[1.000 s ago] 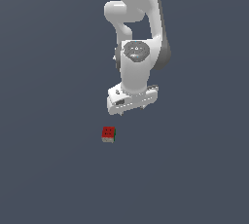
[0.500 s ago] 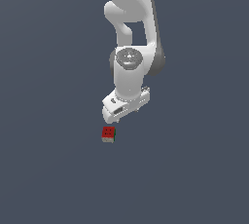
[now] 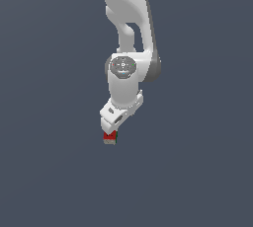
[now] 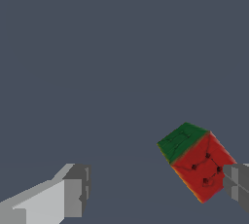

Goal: Pick up the object and move it to a goal position.

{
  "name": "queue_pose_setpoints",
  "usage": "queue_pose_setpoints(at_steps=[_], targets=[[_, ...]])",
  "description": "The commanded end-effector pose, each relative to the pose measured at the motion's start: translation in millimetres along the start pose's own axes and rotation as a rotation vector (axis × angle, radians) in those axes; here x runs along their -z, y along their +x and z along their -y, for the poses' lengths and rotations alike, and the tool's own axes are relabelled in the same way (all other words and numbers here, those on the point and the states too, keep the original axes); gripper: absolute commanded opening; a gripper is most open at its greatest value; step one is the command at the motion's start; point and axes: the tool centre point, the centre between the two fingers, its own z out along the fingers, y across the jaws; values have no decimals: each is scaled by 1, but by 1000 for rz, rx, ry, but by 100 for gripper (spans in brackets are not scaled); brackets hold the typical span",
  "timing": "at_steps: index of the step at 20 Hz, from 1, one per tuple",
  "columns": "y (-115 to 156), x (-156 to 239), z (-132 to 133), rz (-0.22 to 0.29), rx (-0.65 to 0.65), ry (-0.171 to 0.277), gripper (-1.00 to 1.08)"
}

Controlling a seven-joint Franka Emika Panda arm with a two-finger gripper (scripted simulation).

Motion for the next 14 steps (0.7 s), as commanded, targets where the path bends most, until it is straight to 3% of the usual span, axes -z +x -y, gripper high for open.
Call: queue_pose_setpoints(at_steps=[1,14], targets=[[-2,-3,-6,0,62,-1,100],[-13,-21,-38,-4,376,-5,100]])
